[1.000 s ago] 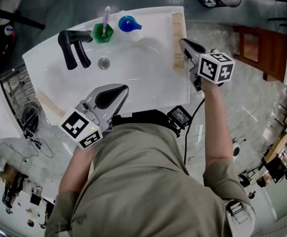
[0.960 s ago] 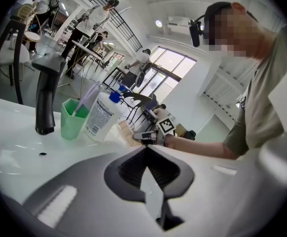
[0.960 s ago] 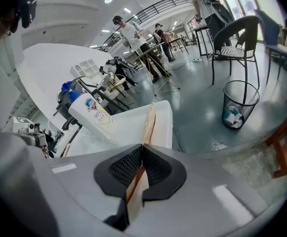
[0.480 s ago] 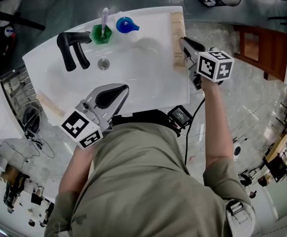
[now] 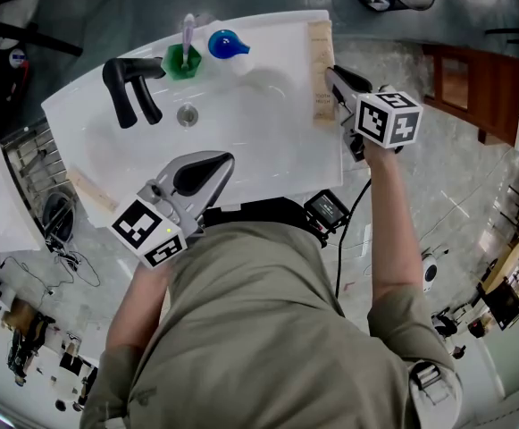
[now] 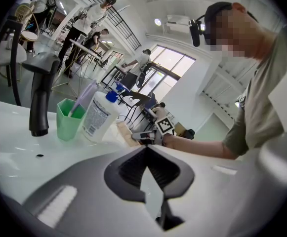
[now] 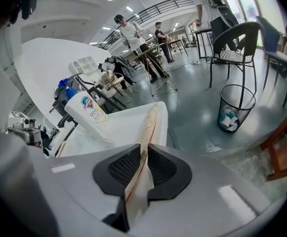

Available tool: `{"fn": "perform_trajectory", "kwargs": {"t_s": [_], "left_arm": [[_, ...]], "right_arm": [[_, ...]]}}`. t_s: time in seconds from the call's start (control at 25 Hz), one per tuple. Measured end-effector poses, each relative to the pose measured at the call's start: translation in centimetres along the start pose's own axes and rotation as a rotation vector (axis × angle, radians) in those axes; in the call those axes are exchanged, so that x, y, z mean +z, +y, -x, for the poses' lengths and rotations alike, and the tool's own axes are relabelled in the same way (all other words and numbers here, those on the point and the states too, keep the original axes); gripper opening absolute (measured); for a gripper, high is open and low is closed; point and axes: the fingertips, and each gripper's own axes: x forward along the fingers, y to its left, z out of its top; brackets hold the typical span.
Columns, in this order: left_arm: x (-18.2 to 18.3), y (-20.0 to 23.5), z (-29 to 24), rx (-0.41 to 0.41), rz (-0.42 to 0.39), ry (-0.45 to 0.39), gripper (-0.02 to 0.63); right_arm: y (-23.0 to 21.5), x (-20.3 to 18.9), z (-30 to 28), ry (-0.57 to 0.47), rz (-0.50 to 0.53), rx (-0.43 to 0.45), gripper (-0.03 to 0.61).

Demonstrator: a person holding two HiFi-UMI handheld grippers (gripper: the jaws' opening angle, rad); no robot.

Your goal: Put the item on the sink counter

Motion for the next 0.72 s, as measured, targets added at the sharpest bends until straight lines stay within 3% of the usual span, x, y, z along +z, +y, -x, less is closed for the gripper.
{"fn": "perform_trajectory", "kwargs": {"t_s": [0.32, 0.72], "left_arm": [[0.0, -0.1, -0.1, -0.008, -0.006, 0.004, 0.005], [0.9, -0.8, 0.3, -0.037, -0.036, 0.004, 0.006]], "right_arm": [[-0.1, 0.2, 0.3, -0.010, 0.007, -0.011, 0.064], [0.3, 2.0, 2.6, -0.076, 0.023, -0.063, 0.064]]}}
